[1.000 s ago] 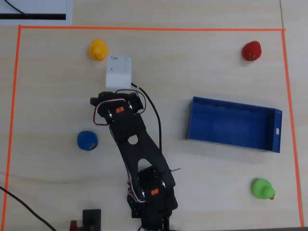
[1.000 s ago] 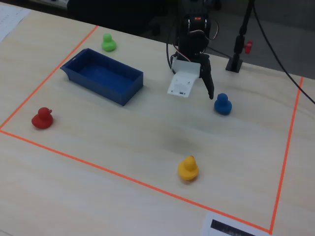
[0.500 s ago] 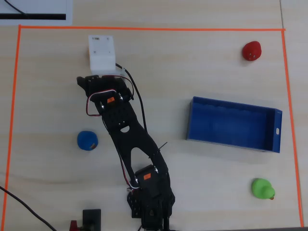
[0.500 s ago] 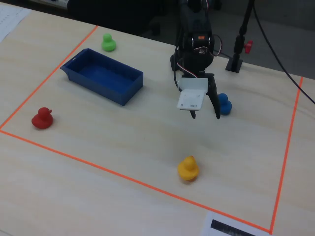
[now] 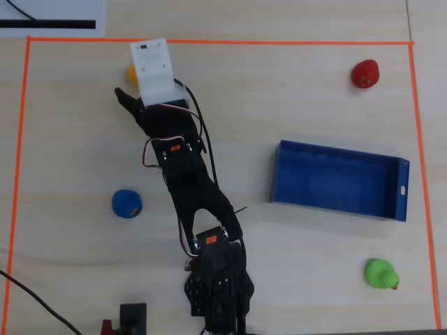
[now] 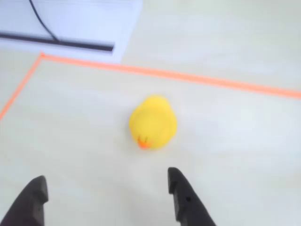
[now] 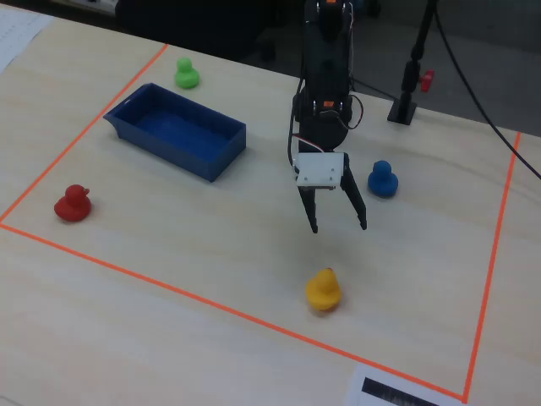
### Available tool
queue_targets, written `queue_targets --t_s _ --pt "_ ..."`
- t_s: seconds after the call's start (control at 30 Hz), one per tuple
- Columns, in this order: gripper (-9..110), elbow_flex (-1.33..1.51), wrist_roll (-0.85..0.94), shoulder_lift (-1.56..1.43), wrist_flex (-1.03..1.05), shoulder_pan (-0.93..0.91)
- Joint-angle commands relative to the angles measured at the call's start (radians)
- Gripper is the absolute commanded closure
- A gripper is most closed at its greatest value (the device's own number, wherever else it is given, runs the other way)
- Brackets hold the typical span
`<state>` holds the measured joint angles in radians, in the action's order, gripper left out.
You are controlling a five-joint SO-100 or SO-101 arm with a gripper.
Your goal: Grasp yellow duck and put it into box.
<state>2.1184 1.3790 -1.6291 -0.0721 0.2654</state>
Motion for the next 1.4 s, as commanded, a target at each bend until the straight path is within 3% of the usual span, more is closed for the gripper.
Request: queue_targets --t_s 0.0,0.1,0.33,1.37 --pt "66 -0.003 0.006 -0.009 -0.095 -0.02" --pt "66 0.046 0.02 0.017 -0.241 -0.014" --pt "67 0.106 -0.012 0.052 -0.244 0.034" --pt "67 -0.279 -0.206 0.373 -0.179 0.031"
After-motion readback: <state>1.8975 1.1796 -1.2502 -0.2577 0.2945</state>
